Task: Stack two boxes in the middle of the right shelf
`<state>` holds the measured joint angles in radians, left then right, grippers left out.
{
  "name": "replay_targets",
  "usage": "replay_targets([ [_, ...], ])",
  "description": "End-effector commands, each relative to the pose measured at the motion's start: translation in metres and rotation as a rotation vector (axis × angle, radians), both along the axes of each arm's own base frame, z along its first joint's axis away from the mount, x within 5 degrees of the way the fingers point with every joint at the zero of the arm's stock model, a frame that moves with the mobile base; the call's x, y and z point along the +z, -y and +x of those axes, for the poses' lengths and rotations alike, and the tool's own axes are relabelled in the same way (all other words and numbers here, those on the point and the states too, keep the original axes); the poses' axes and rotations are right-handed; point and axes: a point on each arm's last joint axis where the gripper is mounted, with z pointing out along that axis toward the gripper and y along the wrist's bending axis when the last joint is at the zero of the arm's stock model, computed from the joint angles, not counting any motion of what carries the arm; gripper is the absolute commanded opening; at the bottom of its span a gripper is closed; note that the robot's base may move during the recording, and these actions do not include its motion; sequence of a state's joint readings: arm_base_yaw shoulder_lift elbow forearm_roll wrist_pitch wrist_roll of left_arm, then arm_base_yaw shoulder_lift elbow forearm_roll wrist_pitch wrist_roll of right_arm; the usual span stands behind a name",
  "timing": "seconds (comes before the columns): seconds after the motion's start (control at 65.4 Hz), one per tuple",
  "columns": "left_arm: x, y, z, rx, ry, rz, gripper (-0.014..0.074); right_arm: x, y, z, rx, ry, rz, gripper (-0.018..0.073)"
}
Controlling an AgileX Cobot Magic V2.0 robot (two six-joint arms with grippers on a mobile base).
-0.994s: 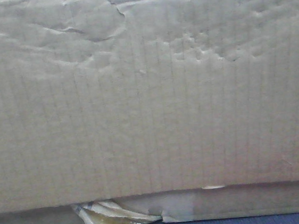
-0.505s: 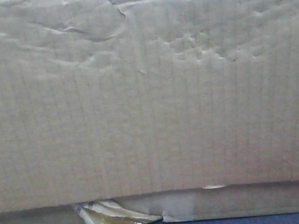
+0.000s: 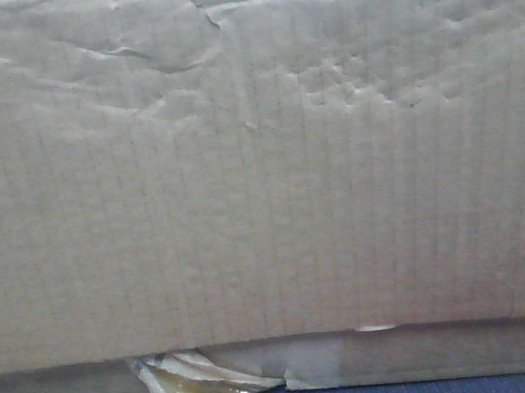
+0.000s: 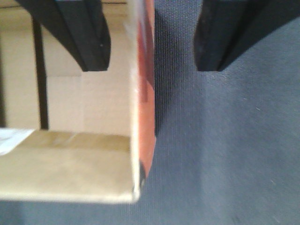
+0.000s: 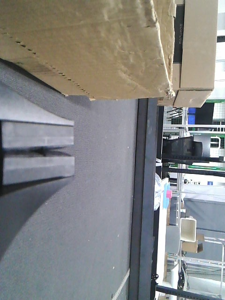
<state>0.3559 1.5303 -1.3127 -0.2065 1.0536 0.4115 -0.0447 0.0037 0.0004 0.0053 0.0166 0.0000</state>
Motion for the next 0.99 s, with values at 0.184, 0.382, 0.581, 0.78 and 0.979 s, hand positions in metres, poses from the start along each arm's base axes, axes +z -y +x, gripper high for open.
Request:
replay_targets([
  [0.184, -0.003, 0.003, 0.007, -0.015, 0.0, -0.04, -0.0043, 0.002, 0.0, -0.001, -0.006, 0.028, 0.0, -0.0162],
  [0.382, 0.019, 0.003, 0.01, -0.005, 0.045, -0.043, -0.0111, 0.002, 0.0, -0.001, -0.006, 0.028, 0.0, -0.0162],
  [0.581, 0.076, -0.001, 0.009, 0.15, 0.213, -0.034, -0.0111, 0.002, 0.0, -0.001, -0.006, 0.028, 0.0, -0.0162],
  [0.78, 0.157, 0.004, -0.008, 0.27, 0.479, -0.057, -0.0111, 0.002, 0.0, -0.001, -0.006, 0.028, 0.0, -0.0162],
  [0.979, 0.215, 0.035, -0.032, 0.282, 0.587, -0.077, -0.0111, 0.002, 0.0, -0.001, -0.006, 0.028, 0.0, -0.0162],
])
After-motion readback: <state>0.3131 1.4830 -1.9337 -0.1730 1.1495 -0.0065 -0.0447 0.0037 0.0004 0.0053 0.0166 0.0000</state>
